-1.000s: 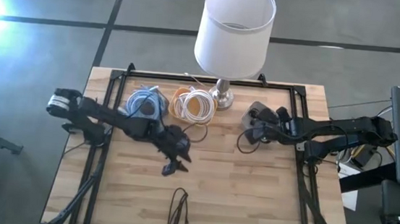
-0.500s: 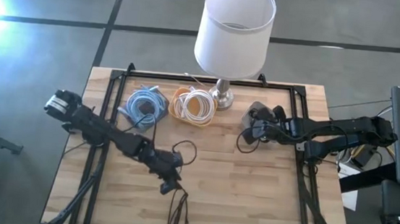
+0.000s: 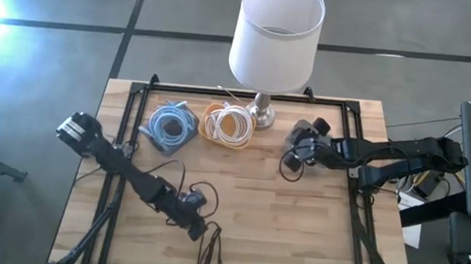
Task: Sort HDMI cables
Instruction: Put the black HDMI cable into the gray bin
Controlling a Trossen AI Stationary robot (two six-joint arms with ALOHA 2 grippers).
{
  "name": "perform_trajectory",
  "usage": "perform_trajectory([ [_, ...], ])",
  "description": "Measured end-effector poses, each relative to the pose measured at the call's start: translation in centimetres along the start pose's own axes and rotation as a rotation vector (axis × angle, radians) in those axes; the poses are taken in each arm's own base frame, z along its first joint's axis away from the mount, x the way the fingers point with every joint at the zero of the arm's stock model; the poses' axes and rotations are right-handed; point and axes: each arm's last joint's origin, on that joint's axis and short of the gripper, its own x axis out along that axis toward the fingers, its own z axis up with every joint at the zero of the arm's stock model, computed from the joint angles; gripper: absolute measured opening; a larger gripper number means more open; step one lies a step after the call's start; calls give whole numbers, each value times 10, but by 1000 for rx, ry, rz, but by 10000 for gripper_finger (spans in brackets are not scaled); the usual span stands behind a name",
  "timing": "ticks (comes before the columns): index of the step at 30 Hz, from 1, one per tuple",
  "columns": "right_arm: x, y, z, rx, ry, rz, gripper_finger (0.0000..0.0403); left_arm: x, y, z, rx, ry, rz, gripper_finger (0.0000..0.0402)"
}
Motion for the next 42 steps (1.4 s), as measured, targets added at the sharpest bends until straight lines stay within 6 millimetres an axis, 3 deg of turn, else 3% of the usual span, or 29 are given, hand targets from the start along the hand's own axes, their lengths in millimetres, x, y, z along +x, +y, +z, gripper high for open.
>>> perform_trajectory([
  [10, -6, 2, 26, -10, -171, 38, 114, 25, -5, -19, -37, 10, -60, 218],
  [20, -7, 3, 28, -12, -182, 40, 115, 57, -6, -24, -7, 9, -60, 218],
  [26, -6, 3, 27, -9, -179, 40, 106, 61, -10, -23, 49, 6, -58, 214],
  [30, -6, 4, 26, 30, -175, 43, 101, 58, -12, -21, 83, 1, -66, 180],
  [36, -5, 4, 26, 33, -171, 50, 102, 50, -16, -12, 147, -25, -86, 85],
  [42, -7, 12, 24, 2, -123, 325, 97, 39, -19, 2, 235, -67, -108, 14],
])
